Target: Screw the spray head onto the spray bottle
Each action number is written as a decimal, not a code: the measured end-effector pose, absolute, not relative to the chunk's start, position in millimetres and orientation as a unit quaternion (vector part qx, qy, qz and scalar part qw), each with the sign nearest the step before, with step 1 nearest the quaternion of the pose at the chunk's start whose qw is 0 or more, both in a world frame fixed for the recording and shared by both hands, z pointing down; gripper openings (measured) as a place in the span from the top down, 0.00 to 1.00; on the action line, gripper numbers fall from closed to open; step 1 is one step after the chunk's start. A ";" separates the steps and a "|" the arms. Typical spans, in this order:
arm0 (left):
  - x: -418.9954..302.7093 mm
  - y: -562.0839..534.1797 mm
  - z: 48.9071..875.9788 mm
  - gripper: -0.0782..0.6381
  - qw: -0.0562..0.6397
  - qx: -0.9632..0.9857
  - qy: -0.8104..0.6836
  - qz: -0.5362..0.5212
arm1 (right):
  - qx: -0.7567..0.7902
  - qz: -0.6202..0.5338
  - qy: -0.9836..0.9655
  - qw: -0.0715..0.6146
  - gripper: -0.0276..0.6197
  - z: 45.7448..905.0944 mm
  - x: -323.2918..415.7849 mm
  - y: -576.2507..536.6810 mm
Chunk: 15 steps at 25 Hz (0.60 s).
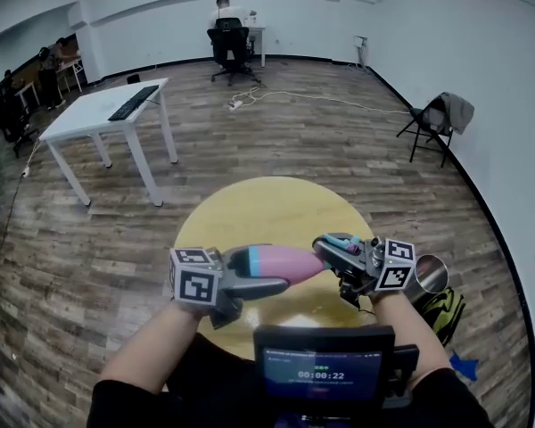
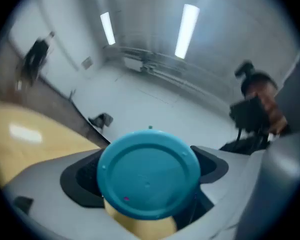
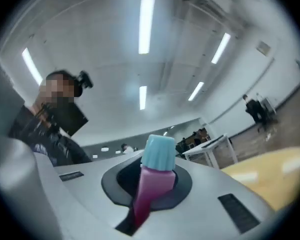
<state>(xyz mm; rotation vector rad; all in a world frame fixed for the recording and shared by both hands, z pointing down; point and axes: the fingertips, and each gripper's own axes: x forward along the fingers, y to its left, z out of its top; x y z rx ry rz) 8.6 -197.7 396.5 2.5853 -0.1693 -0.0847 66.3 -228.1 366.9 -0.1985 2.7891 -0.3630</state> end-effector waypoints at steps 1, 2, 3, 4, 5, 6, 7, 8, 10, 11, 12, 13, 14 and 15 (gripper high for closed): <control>4.2 -201.4 396.3 0.13 0.172 0.979 -0.107 -0.001 | -0.076 -0.184 0.964 0.177 0.93 374.1 72.1 -242.1; 0.0 -204.2 398.2 0.12 0.076 0.985 -0.148 0.035 | -0.081 -0.233 0.950 0.189 0.93 382.3 76.6 -253.5; -2.8 -205.2 402.0 0.12 -0.008 0.981 -0.180 0.072 | -0.080 -0.276 0.938 0.195 0.93 390.1 78.7 -260.7; -3.0 -204.1 407.8 0.12 -0.076 0.971 -0.198 0.108 | -0.074 -0.310 0.927 0.196 0.93 396.1 77.6 -262.9; -0.8 -201.4 416.3 0.12 -0.128 0.960 -0.204 0.143 | -0.063 -0.332 0.922 0.191 0.93 399.9 73.6 -260.8; 2.6 -198.4 426.8 0.12 -0.166 0.949 -0.202 0.175 | -0.052 -0.340 0.922 0.179 0.93 402.0 67.8 -256.6; 6.1 -195.4 436.5 0.12 -0.192 0.941 -0.194 0.199 | -0.044 -0.334 0.927 0.163 0.93 402.2 61.4 -251.6; 9.6 -191.9 441.4 0.12 -0.205 0.940 -0.182 0.204 | -0.037 -0.322 0.934 0.150 0.93 399.9 55.7 -246.6; 14.7 -186.0 434.4 0.13 -0.184 0.956 -0.153 0.167 | -0.035 -0.297 0.944 0.138 0.93 390.8 50.5 -240.0; 15.4 -185.3 428.6 0.13 -0.151 0.968 -0.138 0.144 | -0.039 -0.278 0.950 0.136 0.93 384.8 50.2 -237.5; 14.8 -186.0 424.3 0.13 -0.097 0.981 -0.121 0.121 | -0.045 -0.247 0.958 0.136 0.93 377.5 50.2 -233.6; 13.5 -187.0 421.8 0.13 -0.016 0.990 -0.098 0.096 | -0.051 -0.200 0.969 0.133 0.93 369.3 49.5 -227.6; 11.9 -187.6 421.8 0.14 0.093 0.991 -0.066 0.071 | -0.055 -0.140 0.981 0.124 0.93 361.5 47.2 -219.1; 10.6 -186.7 424.0 0.14 0.221 0.974 -0.026 0.050 | -0.056 -0.071 0.990 0.108 0.93 355.4 43.3 -208.1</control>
